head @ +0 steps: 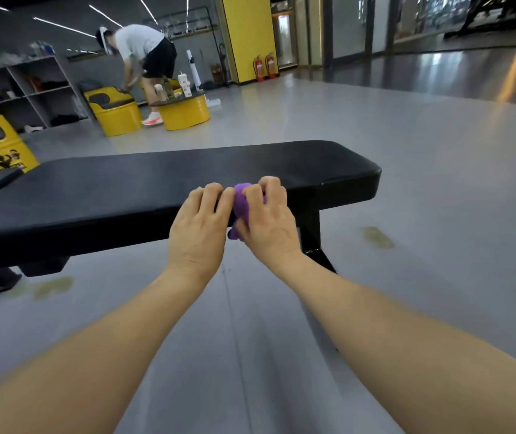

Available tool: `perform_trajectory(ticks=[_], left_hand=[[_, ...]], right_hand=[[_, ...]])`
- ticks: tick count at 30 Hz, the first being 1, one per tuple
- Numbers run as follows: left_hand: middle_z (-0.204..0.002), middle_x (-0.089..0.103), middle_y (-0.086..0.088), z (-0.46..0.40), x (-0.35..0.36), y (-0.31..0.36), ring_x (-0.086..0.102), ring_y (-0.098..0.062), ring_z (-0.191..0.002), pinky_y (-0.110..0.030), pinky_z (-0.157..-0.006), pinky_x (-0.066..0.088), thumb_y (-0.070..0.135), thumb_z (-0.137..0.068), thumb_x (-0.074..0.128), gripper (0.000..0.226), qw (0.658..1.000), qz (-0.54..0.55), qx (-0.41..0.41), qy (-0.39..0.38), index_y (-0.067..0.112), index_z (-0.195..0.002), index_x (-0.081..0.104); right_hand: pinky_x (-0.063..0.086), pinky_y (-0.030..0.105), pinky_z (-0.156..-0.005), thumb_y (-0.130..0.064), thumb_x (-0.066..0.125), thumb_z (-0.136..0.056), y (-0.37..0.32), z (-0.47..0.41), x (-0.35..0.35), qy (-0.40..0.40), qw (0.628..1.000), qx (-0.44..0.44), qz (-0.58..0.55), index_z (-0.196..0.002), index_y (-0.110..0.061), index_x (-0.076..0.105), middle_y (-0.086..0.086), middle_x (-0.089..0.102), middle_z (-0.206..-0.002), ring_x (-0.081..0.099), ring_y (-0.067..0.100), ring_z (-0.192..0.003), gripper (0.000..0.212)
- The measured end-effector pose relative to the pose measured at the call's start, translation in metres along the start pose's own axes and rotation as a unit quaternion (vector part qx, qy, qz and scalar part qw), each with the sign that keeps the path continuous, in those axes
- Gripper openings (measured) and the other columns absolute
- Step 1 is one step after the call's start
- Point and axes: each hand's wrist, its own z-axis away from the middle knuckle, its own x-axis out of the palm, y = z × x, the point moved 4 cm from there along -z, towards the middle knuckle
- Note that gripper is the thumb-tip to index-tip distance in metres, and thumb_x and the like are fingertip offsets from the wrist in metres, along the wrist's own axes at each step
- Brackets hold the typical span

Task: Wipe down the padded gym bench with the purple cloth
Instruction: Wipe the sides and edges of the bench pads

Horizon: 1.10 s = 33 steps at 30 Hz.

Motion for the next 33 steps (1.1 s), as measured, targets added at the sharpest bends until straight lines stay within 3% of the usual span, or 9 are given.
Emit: perform_trajectory(ticks=[5, 11, 15, 18, 21, 24, 28, 30, 33], left_hand=[[-0.099, 0.058, -0.009, -0.012, 0.016, 0.018, 0.037, -0.02, -0.088, -0.029, -0.074, 0.045, -0.002, -0.051, 0.079, 0.057, 0.999, 0.032, -0.021, -0.019, 0.008, -0.104, 0.06], [-0.101, 0.057, -0.008, -0.018, 0.025, 0.03, 0.038, -0.022, -0.09, -0.033, -0.071, 0.05, -0.011, -0.046, 0.076, 0.065, 0.999, 0.024, 0.001, -0.04, 0.008, -0.107, 0.06], [-0.101, 0.057, -0.006, -0.024, 0.031, 0.041, 0.039, -0.021, -0.09, -0.032, -0.071, 0.049, -0.011, -0.041, 0.077, 0.069, 0.998, 0.022, 0.011, -0.057, 0.009, -0.105, 0.06], [-0.097, 0.058, -0.006, -0.025, 0.033, 0.045, 0.037, -0.02, -0.085, -0.031, -0.069, 0.049, -0.015, -0.044, 0.074, 0.061, 0.998, 0.017, 0.013, -0.057, 0.007, -0.1, 0.062], [-0.091, 0.058, -0.009, -0.022, 0.034, 0.046, 0.035, -0.021, -0.08, -0.033, -0.065, 0.048, -0.019, -0.047, 0.069, 0.059, 0.999, 0.019, 0.007, -0.04, 0.003, -0.101, 0.063], [-0.089, 0.057, -0.011, -0.021, 0.037, 0.047, 0.039, -0.025, -0.078, -0.035, -0.062, 0.049, -0.021, -0.05, 0.065, 0.059, 0.999, 0.016, -0.002, -0.032, 0.001, -0.104, 0.062], [-0.087, 0.056, -0.014, -0.022, 0.038, 0.05, 0.033, -0.025, -0.076, -0.037, -0.062, 0.048, -0.019, -0.052, 0.063, 0.055, 1.0, 0.005, -0.01, -0.027, 0.0, -0.103, 0.061], [-0.088, 0.056, -0.013, -0.021, 0.038, 0.051, 0.034, -0.025, -0.076, -0.036, -0.062, 0.048, -0.02, -0.052, 0.063, 0.055, 1.0, 0.003, -0.009, -0.024, 0.0, -0.103, 0.061], [-0.089, 0.055, -0.012, -0.02, 0.037, 0.052, 0.043, -0.028, -0.075, -0.035, -0.062, 0.048, -0.023, -0.051, 0.062, 0.057, 1.0, 0.003, -0.011, -0.027, 0.001, -0.103, 0.061]], right_hand=[[0.044, 0.031, -0.041, -0.01, 0.077, -0.058, 0.029, 0.003, -0.009, 0.011, 1.0, -0.027, 0.005, -0.095, -0.013, 0.034, 0.02, 0.048, -0.101, 0.05, 0.033, -0.072, 0.057], [0.041, 0.027, -0.045, -0.005, 0.07, -0.063, 0.073, 0.008, -0.028, 0.058, 0.998, -0.02, 0.016, -0.097, -0.015, 0.034, 0.005, 0.026, -0.102, 0.05, 0.033, -0.072, 0.051], [0.038, 0.027, -0.047, -0.024, 0.044, -0.07, 0.098, 0.011, -0.039, 0.045, 0.999, -0.011, 0.024, -0.096, -0.017, 0.036, 0.003, 0.026, -0.103, 0.049, 0.034, -0.076, 0.028], [0.049, 0.038, -0.065, -0.019, 0.046, -0.074, 0.137, 0.015, -0.063, 0.063, 0.991, 0.107, 0.045, -0.104, -0.016, 0.042, 0.008, 0.029, -0.112, 0.047, 0.035, -0.091, 0.031], [0.046, 0.046, -0.081, -0.004, 0.054, -0.079, 0.169, 0.023, -0.096, 0.103, 0.953, 0.268, 0.093, -0.111, -0.002, 0.05, 0.02, 0.038, -0.118, 0.043, 0.036, -0.1, 0.033], [0.041, 0.034, -0.081, -0.008, 0.055, -0.072, 0.13, 0.008, -0.088, 0.114, 0.979, 0.164, 0.049, -0.108, -0.005, 0.057, 0.019, 0.045, -0.113, 0.048, 0.035, -0.094, 0.036], [0.044, 0.031, -0.062, -0.012, 0.057, -0.067, 0.065, -0.007, -0.052, 0.059, 0.996, -0.014, 0.069, -0.099, -0.007, 0.065, 0.018, 0.056, -0.103, 0.05, 0.032, -0.079, 0.033], [0.047, 0.032, -0.06, -0.013, 0.056, -0.068, 0.082, -0.004, -0.057, 0.053, 0.996, 0.012, 0.065, -0.101, -0.01, 0.065, 0.017, 0.055, -0.105, 0.05, 0.032, -0.08, 0.034], [0.05, 0.037, -0.063, -0.011, 0.058, -0.075, 0.128, 0.004, -0.076, 0.063, 0.987, 0.14, 0.046, -0.113, -0.015, 0.06, 0.013, 0.047, -0.115, 0.047, 0.032, -0.096, 0.038]])
